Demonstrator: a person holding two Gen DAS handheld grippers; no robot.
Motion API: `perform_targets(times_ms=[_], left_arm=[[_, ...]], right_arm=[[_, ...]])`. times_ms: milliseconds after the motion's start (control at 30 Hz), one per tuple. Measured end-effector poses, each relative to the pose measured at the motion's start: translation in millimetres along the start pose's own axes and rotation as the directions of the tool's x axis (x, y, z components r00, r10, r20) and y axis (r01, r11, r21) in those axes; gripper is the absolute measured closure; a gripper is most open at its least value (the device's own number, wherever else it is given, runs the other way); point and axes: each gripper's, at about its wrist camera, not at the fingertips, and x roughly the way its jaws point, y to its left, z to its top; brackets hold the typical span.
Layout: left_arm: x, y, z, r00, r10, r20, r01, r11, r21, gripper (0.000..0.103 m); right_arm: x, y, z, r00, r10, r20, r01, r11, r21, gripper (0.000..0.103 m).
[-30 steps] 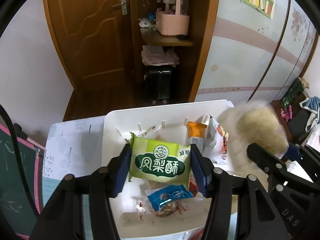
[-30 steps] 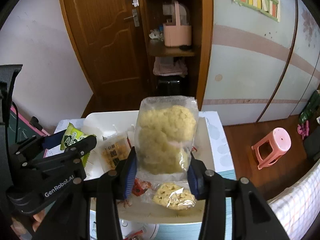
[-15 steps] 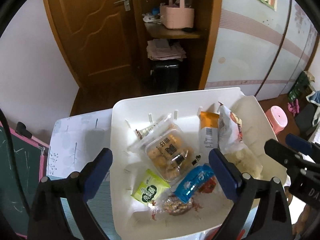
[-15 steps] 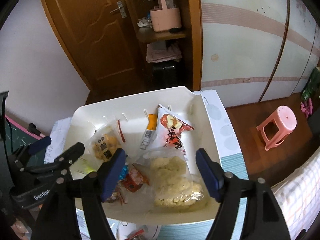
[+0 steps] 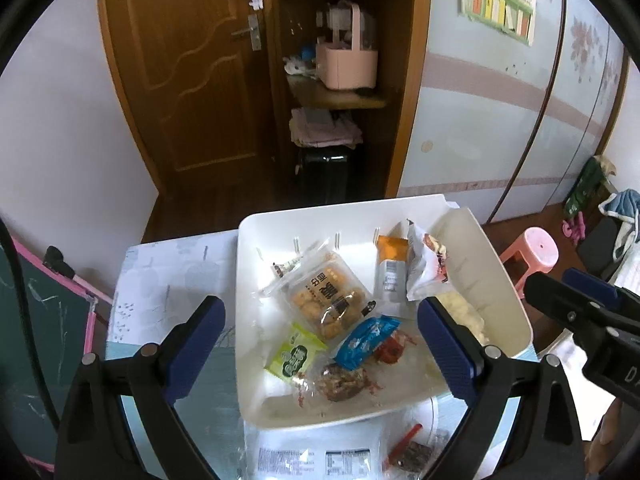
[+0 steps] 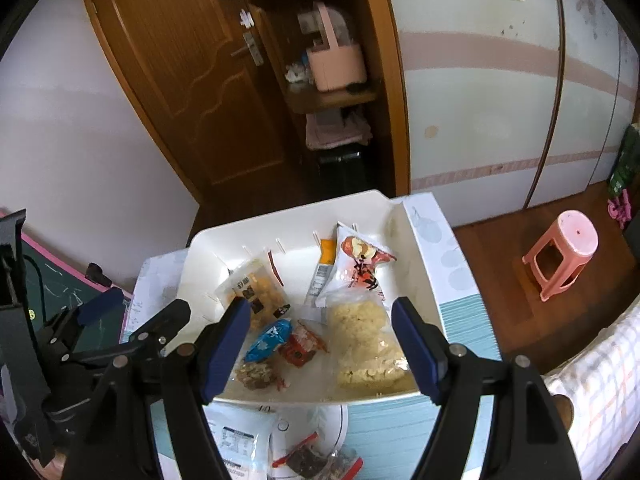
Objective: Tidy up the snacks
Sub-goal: 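Withdraw both tools from the basket toward the white bread bag on the table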
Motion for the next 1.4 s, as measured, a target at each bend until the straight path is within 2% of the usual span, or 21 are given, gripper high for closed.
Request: perform_targets(times_ms=[200, 333, 600, 833, 1000, 1133, 1400], left_arm=[[-45.8, -4.8, -7.7, 0.998, 0.013, 0.065, -0.015, 0.999, 0.038, 0.008], [-76.6, -5.8, -11.6, 0.995, -0.016, 0.095, 0.011, 0.998, 0.055, 0.008], [-125.8, -5.1, -29.0, 0.996, -0.036, 0.085, 0.029, 0.996, 0.08, 0.008], [-156.5, 11.1, -62.5, 0.993, -0.063, 0.096, 0.055, 0.995, 0.086, 0.008], [-163.4, 21.2, -88.8, 0.992, -0.091, 0.09, 0.082, 0.992, 0.1, 0.008], [-158.5, 32.6, -111.4, 0.99, -0.129, 0.056, 0.124, 0.988, 0.09, 0.008], [-118.5, 40.6, -146.8, 0.992, -0.126, -0.008, 0.126, 0.988, 0.088, 0.008]], right_arm=[[-37.5, 7.8, -7.6, 0.999, -0.008, 0.037, 0.009, 1.0, -0.025, 0.029], [-60.5, 14.0, -13.2, 0.998, -0.024, 0.061, 0.028, 0.998, -0.056, 0.029], [-114.1, 25.7, -36.1, 0.989, -0.056, 0.138, 0.075, 0.989, -0.131, 0.029], [-143.9, 34.9, -68.5, 0.982, -0.071, 0.174, 0.109, 0.97, -0.217, 0.03], [-146.5, 38.1, -92.8, 0.986, -0.044, 0.16, 0.087, 0.959, -0.268, 0.03], [-133.2, 43.7, -115.5, 0.987, -0.038, 0.154, 0.089, 0.935, -0.343, 0.03], [-88.6, 43.1, -153.0, 0.997, -0.019, 0.071, 0.045, 0.919, -0.393, 0.03]])
